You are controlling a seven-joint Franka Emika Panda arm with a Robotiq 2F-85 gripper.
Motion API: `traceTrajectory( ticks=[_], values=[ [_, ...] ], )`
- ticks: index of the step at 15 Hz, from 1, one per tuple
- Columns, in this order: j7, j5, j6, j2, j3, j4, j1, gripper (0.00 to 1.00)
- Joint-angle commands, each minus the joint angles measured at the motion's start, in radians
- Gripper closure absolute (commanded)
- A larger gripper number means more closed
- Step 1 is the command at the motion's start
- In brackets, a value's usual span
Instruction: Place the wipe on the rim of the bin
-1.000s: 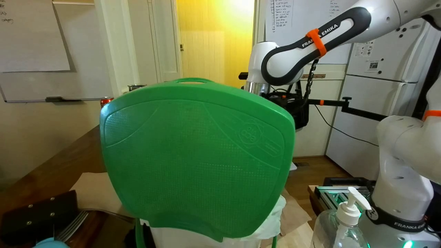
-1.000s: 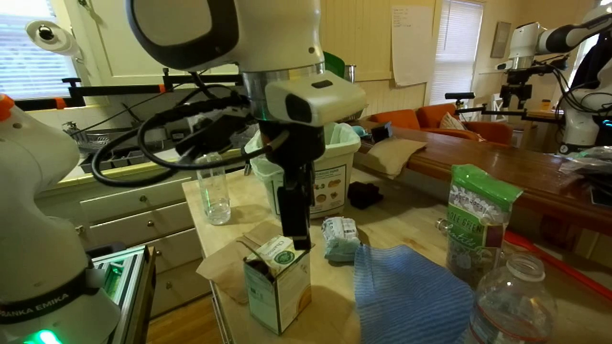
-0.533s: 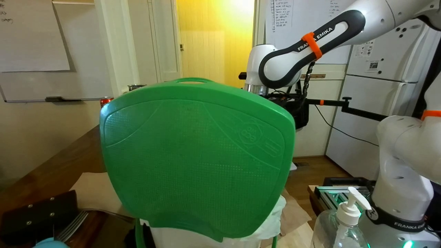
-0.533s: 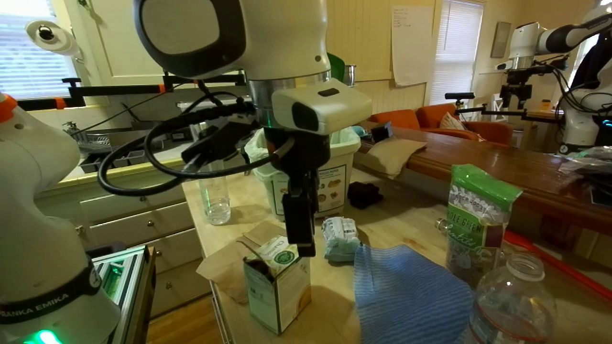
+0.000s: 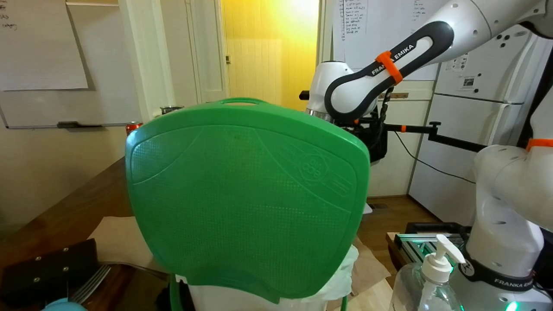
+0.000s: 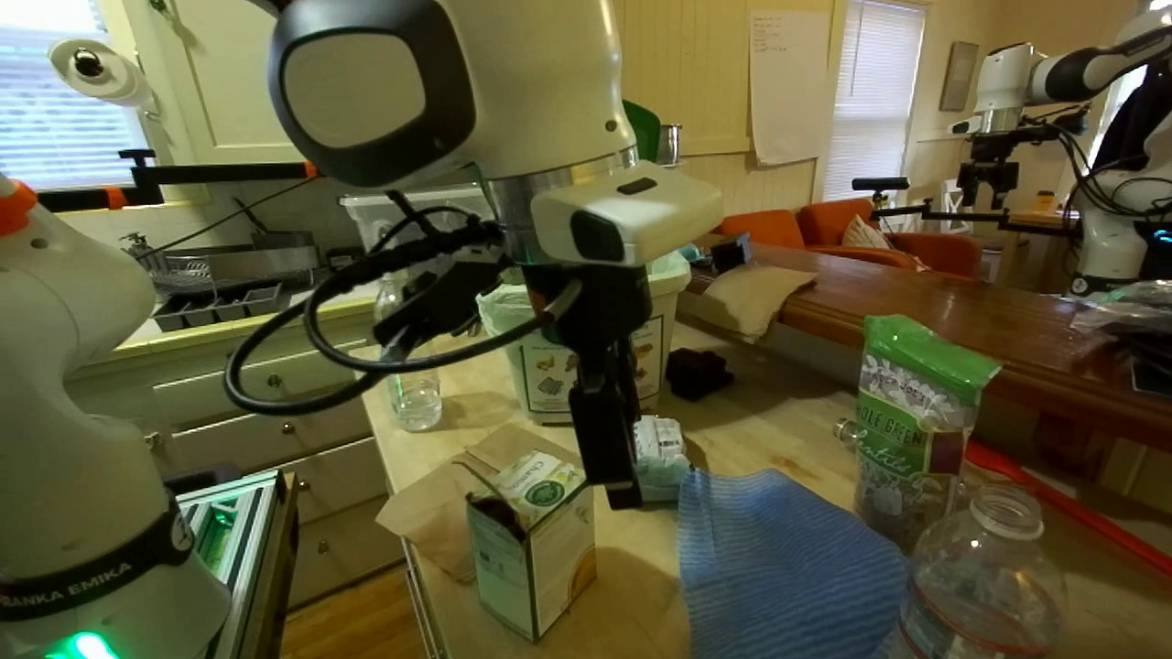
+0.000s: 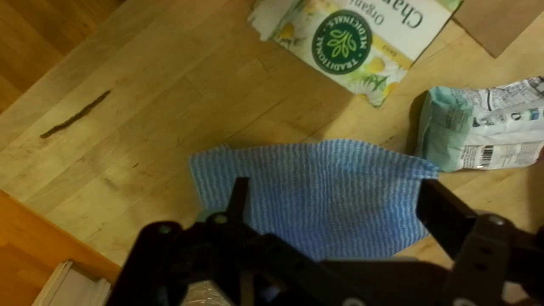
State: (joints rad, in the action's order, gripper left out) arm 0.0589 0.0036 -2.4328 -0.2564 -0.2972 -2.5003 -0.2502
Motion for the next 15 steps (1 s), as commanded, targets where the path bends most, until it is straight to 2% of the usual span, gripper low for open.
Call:
traceTrajectory(
  ticks=[1, 4, 6, 11, 15],
  values=[
    [0.027, 0.018, -0.097, 0.047, -0.015, -0.020, -0.015, 0.00],
    [0.098, 0.065, -0.138, 0.107, -0.050, -0.015, -0.013, 0.00],
    [0.175, 0.137, -0.172, 0.147, -0.077, -0.008, -0.002, 0.00],
    [0.429, 0.399, -0.261, 0.240, -0.105, 0.022, 0.019, 0.00],
    [0.619, 0.608, -0.239, 0.317, -0.090, 0.078, 0.008, 0.00]
  ],
)
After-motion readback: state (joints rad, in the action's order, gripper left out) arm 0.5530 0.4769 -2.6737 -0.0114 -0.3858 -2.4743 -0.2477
